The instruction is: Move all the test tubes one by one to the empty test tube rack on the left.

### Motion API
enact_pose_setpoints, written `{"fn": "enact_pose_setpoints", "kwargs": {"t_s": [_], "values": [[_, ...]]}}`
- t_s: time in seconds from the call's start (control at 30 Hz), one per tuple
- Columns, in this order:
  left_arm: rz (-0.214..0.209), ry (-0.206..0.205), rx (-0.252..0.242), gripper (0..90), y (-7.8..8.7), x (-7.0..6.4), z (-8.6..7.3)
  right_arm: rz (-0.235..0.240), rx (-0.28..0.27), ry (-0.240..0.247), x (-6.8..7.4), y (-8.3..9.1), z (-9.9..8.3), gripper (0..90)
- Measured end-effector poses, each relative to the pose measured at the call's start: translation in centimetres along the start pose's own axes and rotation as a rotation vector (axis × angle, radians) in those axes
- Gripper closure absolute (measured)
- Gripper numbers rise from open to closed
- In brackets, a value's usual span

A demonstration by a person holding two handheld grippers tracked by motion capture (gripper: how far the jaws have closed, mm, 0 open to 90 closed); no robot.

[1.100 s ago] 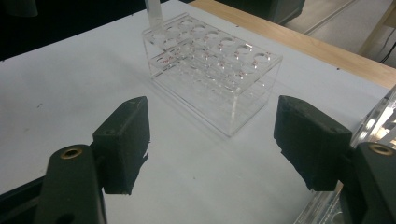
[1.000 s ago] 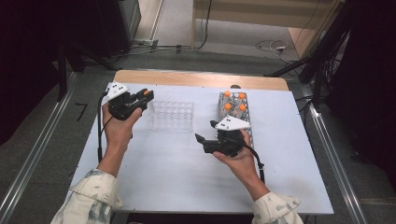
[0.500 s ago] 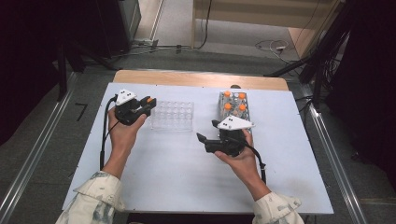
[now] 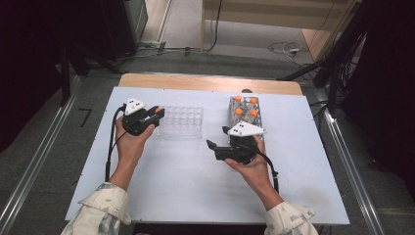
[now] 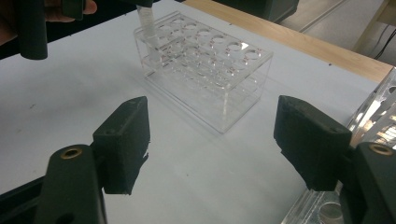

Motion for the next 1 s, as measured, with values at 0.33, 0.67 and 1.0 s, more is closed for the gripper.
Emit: {"fn": "enact_pose_setpoints", "kwargs": {"t_s": [0.33,0.67,1.0], "values": [[-0.013,0.016,0.000,55.9,0.2,-0.4,0.1,-0.004,-0.001,0.006,-0.1,0.0,0.0,25.5],[-0.024,0.029,-0.001,39.3,1.3,-0.7,-0.1,-0.023,0.000,0.002,-0.4,0.2,-0.1,25.5],[-0.038,0.042,-0.003,33.1,2.8,-0.9,-0.7,-0.041,-0.008,-0.008,-1.0,0.5,0.0,25.5]]}}
Point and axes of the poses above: each handheld gripper's, and its own axes: y roughly backward along the jaws, z roughly out of its top, x roughly to its left, the point moved 3 cm from there along -y, roughly forward along the jaws, and after that the axes turned 11 degrees about -x, right-handed, at the moved point
